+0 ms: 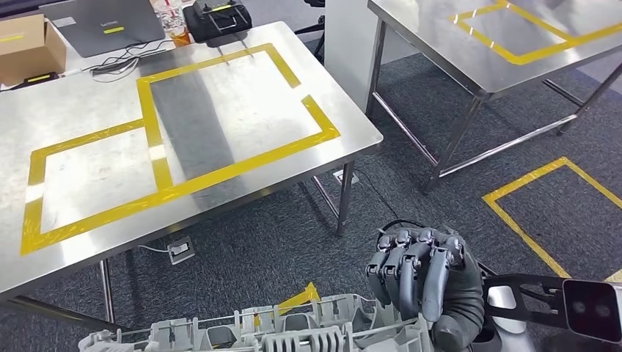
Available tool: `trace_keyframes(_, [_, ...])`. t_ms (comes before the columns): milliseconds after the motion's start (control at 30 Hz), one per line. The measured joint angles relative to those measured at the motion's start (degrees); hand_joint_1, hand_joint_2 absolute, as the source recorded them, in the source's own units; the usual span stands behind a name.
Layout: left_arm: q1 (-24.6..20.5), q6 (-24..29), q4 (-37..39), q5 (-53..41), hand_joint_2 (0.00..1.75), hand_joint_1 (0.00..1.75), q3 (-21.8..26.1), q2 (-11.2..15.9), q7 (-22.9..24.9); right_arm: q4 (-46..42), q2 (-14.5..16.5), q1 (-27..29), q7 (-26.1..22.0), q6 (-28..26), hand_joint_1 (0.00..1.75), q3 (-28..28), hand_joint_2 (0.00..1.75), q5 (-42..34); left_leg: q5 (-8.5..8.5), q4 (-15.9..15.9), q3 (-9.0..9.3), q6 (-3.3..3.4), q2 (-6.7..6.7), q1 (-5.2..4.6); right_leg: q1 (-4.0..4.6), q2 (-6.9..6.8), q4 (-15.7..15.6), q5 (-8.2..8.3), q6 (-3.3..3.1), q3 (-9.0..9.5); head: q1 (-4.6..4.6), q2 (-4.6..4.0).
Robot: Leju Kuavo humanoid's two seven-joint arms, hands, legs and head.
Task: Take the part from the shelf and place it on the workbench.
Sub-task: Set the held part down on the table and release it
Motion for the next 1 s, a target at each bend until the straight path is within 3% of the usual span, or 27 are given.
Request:
trace_keyframes(67, [0.0,0.0,0.0,0.2,1.75,0.0,0.0,0.0,0.0,0.0,0.1,0.0,0.2,-0.1,1.54,0.1,1.75,0.1,0.07,-2.0,0.82,0.64,1.12,-0.63,0.16,-1.2,-0.1,-0.33,0.48,0.22,0.04,0.0])
trace_keyframes(133, [0.1,0.0,0.1,0.2,1.75,0.0,0.0,0.1,0.0,0.0,0.1,0.2,-0.2,-0.2,1.54,0.1,1.75,0.6,0.4,-2.8,1.23,0.89,-0.38,-0.5,0.18,-2.2,-0.2,-0.63,1.0,0.6,0.02,0.01])
trace_keyframes(200, [0.2,0.1,0.1,0.2,1.75,0.0,0.0,0.0,-0.2,0.1,-0.1,0.5,-1.4,0.2,1.54,0.1,1.75,1.3,1.02,-4.0,2.42,1.31,-2.05,0.04,0.09,0.19,1.9,-1.9,1.16,0.09,0.15,0.0])
trace_keyframes(267, [-0.1,0.1,0.2,0.2,1.75,0.0,0.0,-0.1,-0.4,0.2,-0.3,1.2,-2.3,0.8,1.54,0.0,1.75,1.8,1.36,-4.6,3.02,1.55,-3.84,0.37,-0.13,3.96,8.7,-4.56,0.96,-3.21,0.43,-0.01])
trace_keyframes(333, [-0.1,0.1,0.4,0.2,1.75,0.0,0.0,-0.2,-0.5,0.3,-0.5,1.6,-2.6,1.1,1.54,-0.1,1.75,2.0,1.35,-4.5,3.0,1.53,-5.75,0.41,-0.29,5.13,15.3,-6.27,1.18,-7.26,0.6,0.0])
trace_keyframes(367, [0.0,0.1,0.4,0.2,1.75,0.0,0.0,-0.3,-0.5,0.3,-0.5,1.8,-2.6,1.2,1.54,-0.2,1.75,2.0,1.31,-4.5,3.02,1.48,-6.69,0.43,-0.4,5.22,15.9,-5.84,1.6,-8.12,0.6,0.0])
trace_keyframes(400, [0.0,0.0,0.5,0.2,1.75,0.0,0.0,-0.3,-0.6,0.4,-0.6,1.8,-2.6,1.2,1.54,-0.2,1.75,2.1,1.24,-4.4,3.08,1.37,-7.67,0.49,-0.59,5.35,14.0,-4.4,2.21,-7.76,0.6,0.0])
trace_keyframes(467, [0.1,0.0,0.5,0.1,1.75,0.0,0.0,-0.3,-0.8,0.4,-0.7,1.8,-2.6,1.2,1.54,-0.3,1.75,2.2,0.97,-4.1,3.06,0.86,-9.49,0.68,-1.16,6.76,6.0,-0.38,3.42,-4.77,0.63,0.0])
trace_keyframes(500, [0.1,0.0,0.6,0.1,1.75,0.0,0.0,-0.3,-0.8,0.4,-0.7,1.8,-2.6,1.3,1.54,-0.4,1.75,2.2,0.75,-3.7,2.86,0.46,-10.28,0.67,-1.36,7.65,2.6,1.12,3.5,-3.34,0.67,0.0])
trace_keyframes(567, [0.2,0.0,0.6,0.1,1.75,0.0,0.0,-0.2,-1.0,0.5,-0.7,1.8,-2.6,1.3,1.54,-0.5,1.75,2.1,0.51,-3.3,2.29,-0.25,-11.39,0.6,-1.34,8.52,0.4,2.15,2.63,-2.4,0.68,0.0])
trace_keyframes(600, [0.3,0.1,0.6,0.1,1.75,0.0,0.0,-0.2,-1.1,0.5,-0.7,1.8,-2.5,1.3,1.54,-0.6,1.75,2.1,0.46,-3.1,2.07,-0.49,-11.83,0.56,-1.22,8.1,0.3,2.21,2.03,-2.34,0.68,0.0])
trace_keyframes(633, [0.4,0.2,0.6,0.1,1.75,0.0,0.0,-0.2,-1.2,0.5,-0.7,1.8,-2.5,1.3,1.54,-0.6,1.75,2.1,0.41,-3.1,1.92,-0.65,-11.92,0.67,-1.26,7.62,0.4,2.2,1.6,-2.36,0.65,0.0])
trace_keyframes(700, [0.6,0.5,0.6,0.1,1.75,0.0,0.0,-0.1,-1.5,0.5,-0.7,1.8,-2.5,1.3,1.54,-0.6,1.75,2.0,-0.46,-1.7,1.3,-1.0,-9.55,0.6,-1.36,6.83,0.3,2.09,0.88,-2.09,0.54,0.0])
trace_keyframes(767, [0.6,0.5,0.6,0.0,1.75,0.0,-0.1,0.0,-1.6,0.5,-0.6,2.0,-2.5,1.3,1.54,-0.7,1.75,1.6,-3.5,4.4,-1.66,-1.35,-5.57,0.5,-1.13,6.07,0.3,1.9,0.33,-1.89,0.29,0.0])
trace_keyframes(833, [0.5,0.6,0.6,0.0,1.75,0.0,-0.1,0.0,-1.8,0.5,-0.6,2.4,-2.5,1.3,1.54,-0.7,1.75,1.1,-6.66,12.4,-5.81,-1.43,-3.9,0.57,-0.71,5.3,0.3,1.74,0.09,-1.9,0.17,0.0])
trace_keyframes(867, [0.5,0.6,0.7,0.0,1.75,0.0,-0.1,-0.1,-1.8,0.5,-0.6,2.5,-2.5,1.3,1.54,-0.7,1.75,1.0,-6.88,14.2,-6.79,-1.28,-3.76,0.53,-0.5,5.01,0.3,1.68,0.0,-1.89,0.17,0.0])
trace_keyframes(900, [0.5,0.5,0.7,0.0,1.75,0.0,-0.1,-0.1,-1.9,0.5,-0.6,2.6,-2.5,1.3,1.54,-0.7,1.75,0.9,-6.0,13.6,-6.57,-0.99,-3.75,0.45,-0.26,4.81,0.3,1.63,-0.07,-1.83,0.16,0.0])
trace_keyframes(933, [0.6,0.5,0.7,0.0,1.75,0.0,-0.1,-0.1,-1.9,0.5,-0.6,2.6,-2.5,1.3,1.54,-0.7,1.75,0.8,-4.24,10.6,-5.07,-0.43,-3.75,0.26,0.01,4.66,0.3,1.57,-0.15,-1.71,0.16,0.0])
trace_keyframes(1000, [0.5,0.4,0.7,0.0,1.75,0.0,-0.1,0.1,-2.1,0.5,-0.6,2.6,-2.5,1.3,1.54,-0.7,1.75,0.7,-1.16,2.5,-0.8,1.34,-3.25,-0.48,0.48,4.47,0.2,1.45,-0.23,-1.46,0.24,0.0])
